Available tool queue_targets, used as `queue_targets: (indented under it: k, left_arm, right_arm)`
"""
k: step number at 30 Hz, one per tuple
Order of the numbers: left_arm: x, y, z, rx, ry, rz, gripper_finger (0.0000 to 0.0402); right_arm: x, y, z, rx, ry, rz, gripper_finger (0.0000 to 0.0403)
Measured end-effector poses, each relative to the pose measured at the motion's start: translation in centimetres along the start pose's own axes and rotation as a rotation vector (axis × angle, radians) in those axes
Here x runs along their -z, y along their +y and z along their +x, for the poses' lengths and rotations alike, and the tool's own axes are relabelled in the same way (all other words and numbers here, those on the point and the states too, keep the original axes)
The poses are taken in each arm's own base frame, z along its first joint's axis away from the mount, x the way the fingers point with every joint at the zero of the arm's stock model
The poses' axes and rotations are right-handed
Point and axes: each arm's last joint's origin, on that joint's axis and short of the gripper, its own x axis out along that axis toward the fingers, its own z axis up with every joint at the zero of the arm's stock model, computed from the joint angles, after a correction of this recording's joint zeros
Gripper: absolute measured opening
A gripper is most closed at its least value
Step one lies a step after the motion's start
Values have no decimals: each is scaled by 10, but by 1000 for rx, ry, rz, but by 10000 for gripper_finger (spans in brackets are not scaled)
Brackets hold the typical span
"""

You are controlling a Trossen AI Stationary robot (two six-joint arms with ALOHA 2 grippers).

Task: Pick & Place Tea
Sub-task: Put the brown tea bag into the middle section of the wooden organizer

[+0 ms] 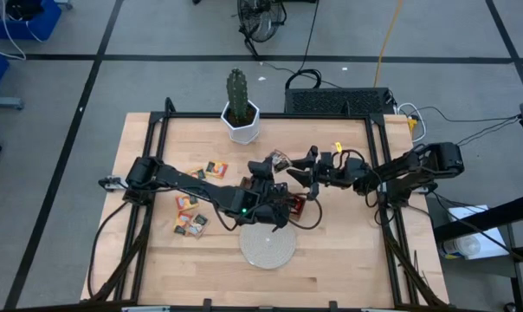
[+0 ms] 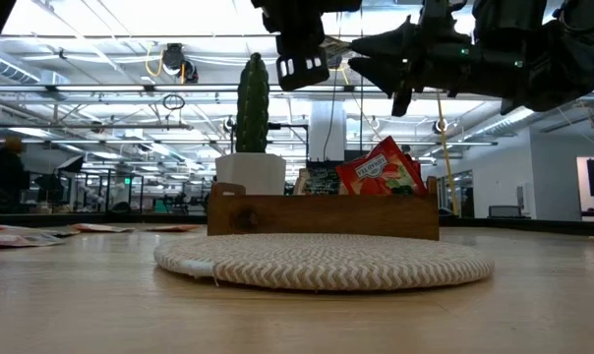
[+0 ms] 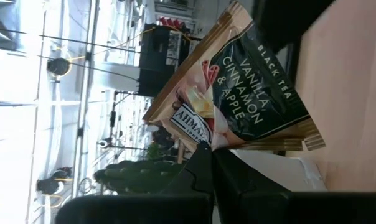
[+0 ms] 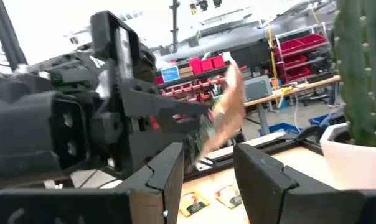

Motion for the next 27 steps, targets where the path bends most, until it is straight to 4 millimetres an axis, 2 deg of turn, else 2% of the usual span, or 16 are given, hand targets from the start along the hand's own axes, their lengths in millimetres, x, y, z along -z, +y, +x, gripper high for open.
queue_targets:
  k: [16,20,24,27]
  left_arm:
    - [0,0,0,16,-8,-9,0]
    - [0,0,0,16,-8,-9,0]
    - [0,0,1,18,-9,-14,0]
    - [-1,-1,1,33,-16,-32,0]
  right_arm:
    - [-6,1,12,-9,-2,-43,125]
    - [-6,1,12,-8,-2,-65,91]
    - [-6,1,12,-6,1,-103,21]
    - [-6,1,12,-6,-1,-121,6]
